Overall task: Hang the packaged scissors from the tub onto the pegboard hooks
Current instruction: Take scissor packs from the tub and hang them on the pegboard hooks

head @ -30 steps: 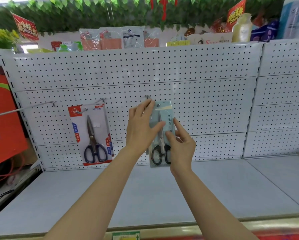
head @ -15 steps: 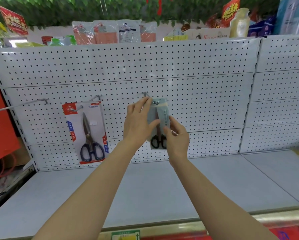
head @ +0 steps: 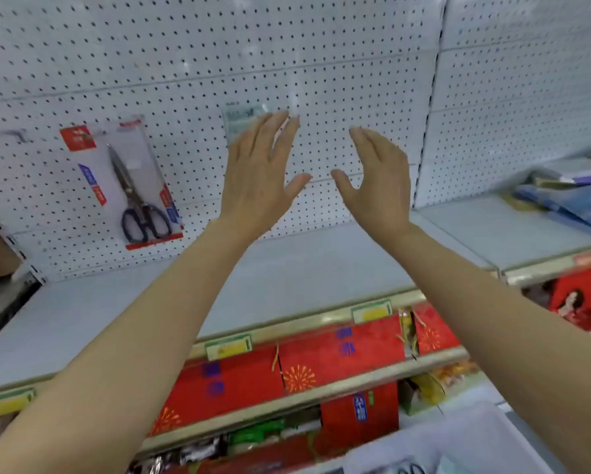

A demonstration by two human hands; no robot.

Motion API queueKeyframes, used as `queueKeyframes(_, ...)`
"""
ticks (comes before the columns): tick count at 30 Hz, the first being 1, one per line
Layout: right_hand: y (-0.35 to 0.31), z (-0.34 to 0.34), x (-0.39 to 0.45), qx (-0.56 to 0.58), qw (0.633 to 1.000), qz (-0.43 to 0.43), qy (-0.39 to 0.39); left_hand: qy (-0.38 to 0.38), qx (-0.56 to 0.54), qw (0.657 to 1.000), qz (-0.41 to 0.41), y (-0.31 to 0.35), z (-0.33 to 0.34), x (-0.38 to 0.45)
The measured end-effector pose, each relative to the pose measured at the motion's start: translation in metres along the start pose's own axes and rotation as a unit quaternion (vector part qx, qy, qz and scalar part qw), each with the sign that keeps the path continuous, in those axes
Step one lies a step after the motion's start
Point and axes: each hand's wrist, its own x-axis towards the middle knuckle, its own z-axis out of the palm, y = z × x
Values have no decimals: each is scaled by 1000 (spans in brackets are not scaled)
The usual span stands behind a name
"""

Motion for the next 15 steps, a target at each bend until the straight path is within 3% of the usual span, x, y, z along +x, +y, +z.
queueKeyframes(6, 61, -54, -79, -114, 993, -6, -28, -47, -88, 990, 104, 102, 49, -56)
queueKeyframes(15, 155, -102, -273, -215, 957, 111, -158, -238, -212, 929, 190, 246, 171, -231)
